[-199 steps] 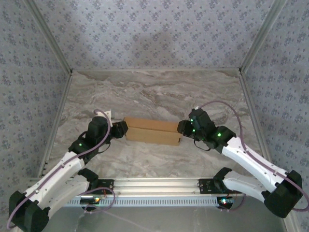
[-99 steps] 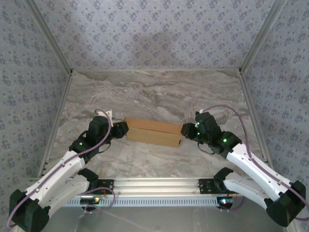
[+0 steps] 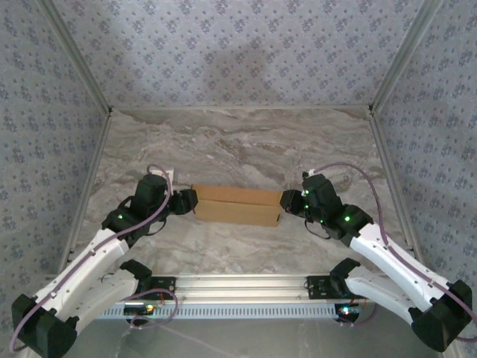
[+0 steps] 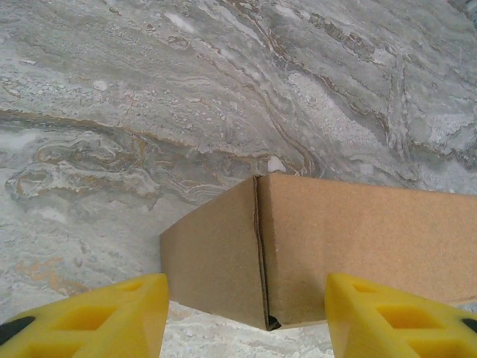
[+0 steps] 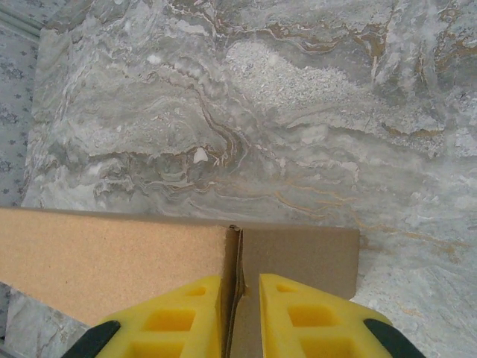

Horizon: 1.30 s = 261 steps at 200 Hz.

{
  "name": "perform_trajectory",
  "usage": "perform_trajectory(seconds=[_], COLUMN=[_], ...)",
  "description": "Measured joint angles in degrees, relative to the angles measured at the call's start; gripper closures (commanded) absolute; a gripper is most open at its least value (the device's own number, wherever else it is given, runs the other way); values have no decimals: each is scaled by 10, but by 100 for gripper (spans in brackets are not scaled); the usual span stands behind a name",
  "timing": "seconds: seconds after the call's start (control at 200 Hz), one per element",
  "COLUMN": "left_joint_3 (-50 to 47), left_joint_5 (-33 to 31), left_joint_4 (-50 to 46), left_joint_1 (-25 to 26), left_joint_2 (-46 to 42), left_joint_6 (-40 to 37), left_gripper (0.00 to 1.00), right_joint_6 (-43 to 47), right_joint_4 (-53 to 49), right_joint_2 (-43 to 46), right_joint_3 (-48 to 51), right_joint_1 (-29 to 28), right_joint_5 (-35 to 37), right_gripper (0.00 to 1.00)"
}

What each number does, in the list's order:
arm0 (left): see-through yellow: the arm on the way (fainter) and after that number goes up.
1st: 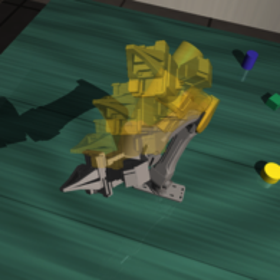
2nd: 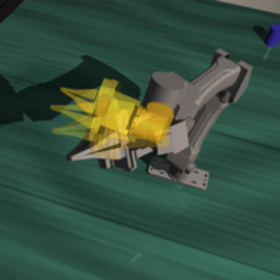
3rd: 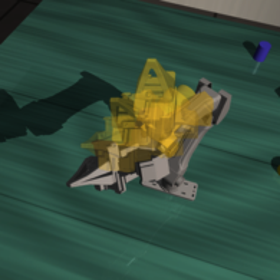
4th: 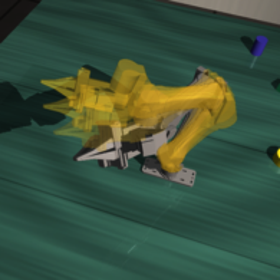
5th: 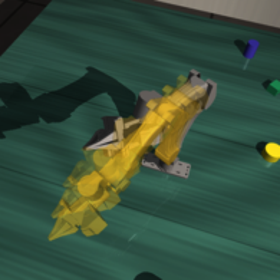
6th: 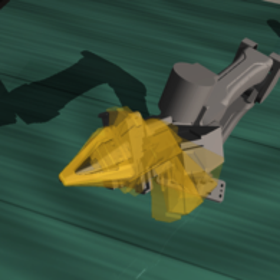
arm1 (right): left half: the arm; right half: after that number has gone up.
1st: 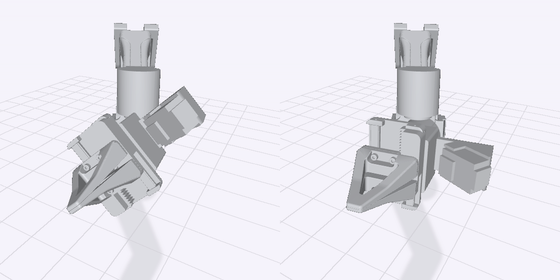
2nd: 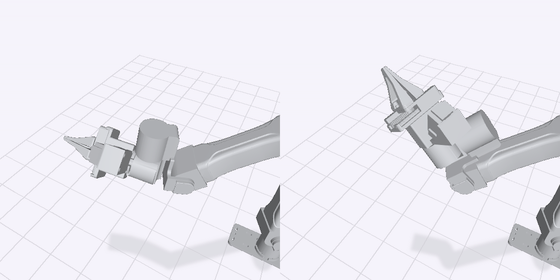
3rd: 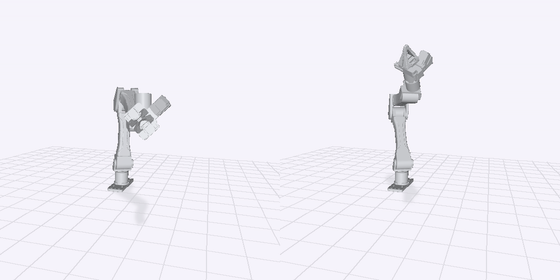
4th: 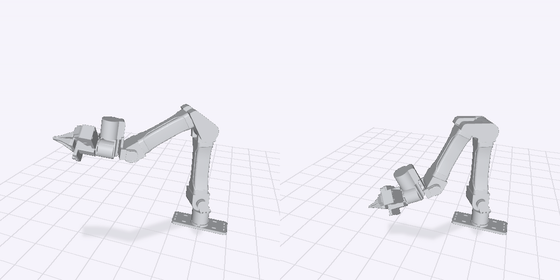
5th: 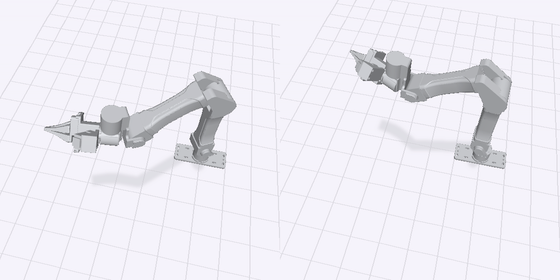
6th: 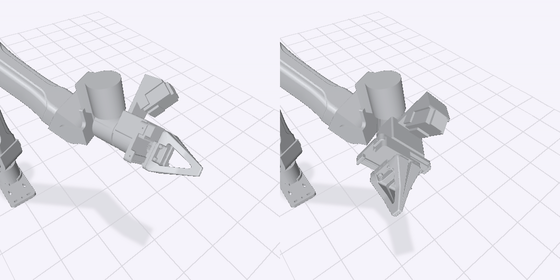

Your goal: Fold the paper box

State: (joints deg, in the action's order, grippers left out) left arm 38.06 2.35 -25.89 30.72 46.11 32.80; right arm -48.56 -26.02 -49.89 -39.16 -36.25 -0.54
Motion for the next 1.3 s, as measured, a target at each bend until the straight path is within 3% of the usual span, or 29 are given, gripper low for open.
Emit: perform_trajectory(seconds=[0.275, 0.47, 0.645, 0.899, 1.169, 1.304], left_joint_3=[-13, -51, -69, -76, -75, -75], left_joint_5=[20, 61, 76, 75, 64, 58], left_joint_4=[-5, 41, 81, 88, 146, 150], left_joint_1=[-15, -43, -46, -39, -27, -25], left_joint_2=[-24, -31, -22, -28, 17, 17], left_joint_6=[5, 40, 70, 79, 90, 89], left_gripper=[42, 49, 62, 68, 95, 97], right_joint_6=[0, 2, 4, 10, 10, 10], right_joint_4=[0, 0, -2, -21, -22, -20], right_joint_2=[0, 0, 0, -31, -38, -38], right_joint_3=[0, 0, -1, -27, -32, -31], right_joint_1=[0, -1, -2, -7, -7, -7], right_joint_5=[3, 3, 4, 12, 23, 22], right_gripper=[79, 79, 80, 81, 88, 88])
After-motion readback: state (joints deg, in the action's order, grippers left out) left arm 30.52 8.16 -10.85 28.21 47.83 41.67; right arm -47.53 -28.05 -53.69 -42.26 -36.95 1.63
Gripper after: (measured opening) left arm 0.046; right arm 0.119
